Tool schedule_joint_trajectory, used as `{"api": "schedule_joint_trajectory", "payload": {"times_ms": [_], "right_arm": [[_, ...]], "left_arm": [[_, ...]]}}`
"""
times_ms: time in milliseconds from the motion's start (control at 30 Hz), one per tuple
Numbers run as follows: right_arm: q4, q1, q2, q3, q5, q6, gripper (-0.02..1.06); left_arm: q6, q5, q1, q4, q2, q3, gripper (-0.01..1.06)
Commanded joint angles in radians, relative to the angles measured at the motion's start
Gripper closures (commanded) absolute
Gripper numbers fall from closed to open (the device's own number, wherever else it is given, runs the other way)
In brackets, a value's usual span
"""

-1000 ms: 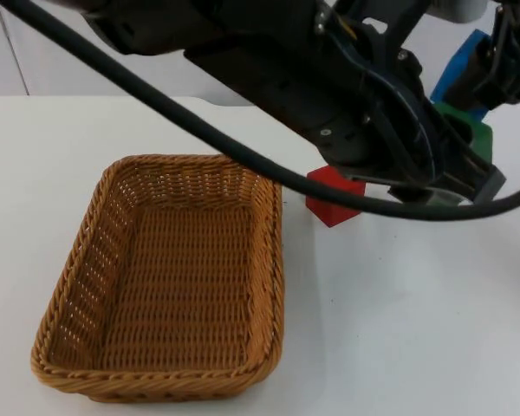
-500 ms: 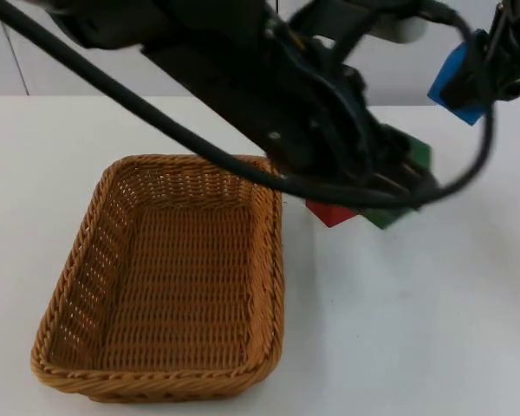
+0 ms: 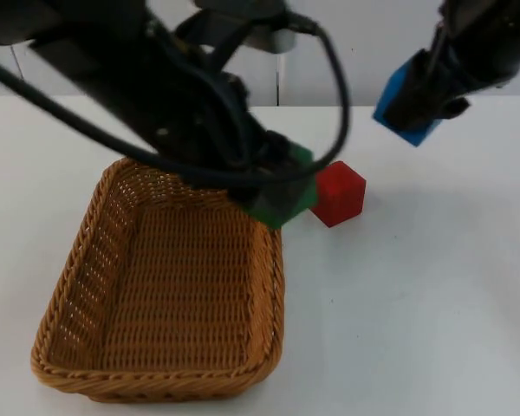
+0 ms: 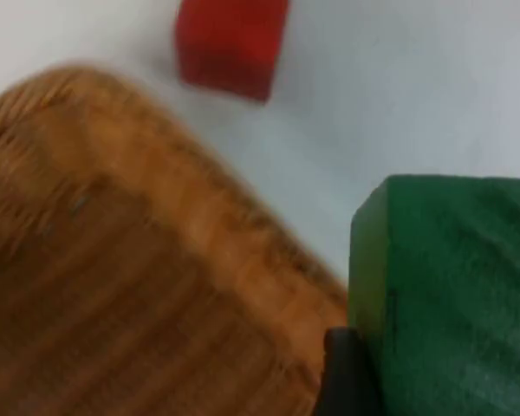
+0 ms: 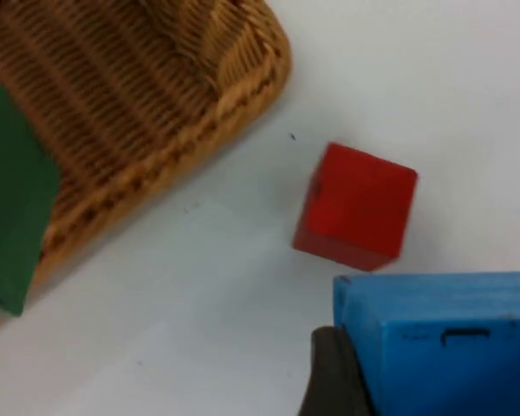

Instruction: Pick up one cube with each hand and place exactly two cubes into the same basket, leaving the remaining cube outside.

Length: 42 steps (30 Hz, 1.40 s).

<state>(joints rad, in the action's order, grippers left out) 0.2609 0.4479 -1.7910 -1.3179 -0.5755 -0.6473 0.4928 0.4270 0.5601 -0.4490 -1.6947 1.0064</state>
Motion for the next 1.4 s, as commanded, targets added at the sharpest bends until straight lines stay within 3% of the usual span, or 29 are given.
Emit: {"api": "schedule_joint_trajectory", "payload": {"times_ms": [0, 333, 600, 867, 1033, 1367], "right_arm": [[0.004, 0.019, -0.027, -0.054, -0.029, 0.035, 1.05], [0.01, 0.093, -0.169, -0.272, -0.113, 0.058, 1.05], [0.01, 0.167, -0.279, -0.408, -0.14, 0.081, 1.05], [0.03, 0.212, -0.336, -0.446, -0.129, 0.081, 1.05], [0.04, 0.224, -0.357, -0.446, -0.106, 0.083, 1.05], [0.062, 0.261, -0.403, -0.446, -0.022, 0.083, 1.05]], "left_arm": [[-0.01, -0.03, -0.027, -0.001, 0.041, -0.04, 1.05], [-0.022, -0.062, -0.121, -0.012, 0.105, -0.176, 1.05], [-0.044, -0.096, -0.121, -0.007, 0.13, -0.253, 1.05], [-0.061, -0.111, -0.121, -0.003, 0.13, -0.287, 1.05], [-0.083, -0.158, -0.121, 0.001, 0.13, -0.347, 1.05], [-0.124, -0.349, -0.121, -0.012, 0.13, -0.449, 1.05]]}}
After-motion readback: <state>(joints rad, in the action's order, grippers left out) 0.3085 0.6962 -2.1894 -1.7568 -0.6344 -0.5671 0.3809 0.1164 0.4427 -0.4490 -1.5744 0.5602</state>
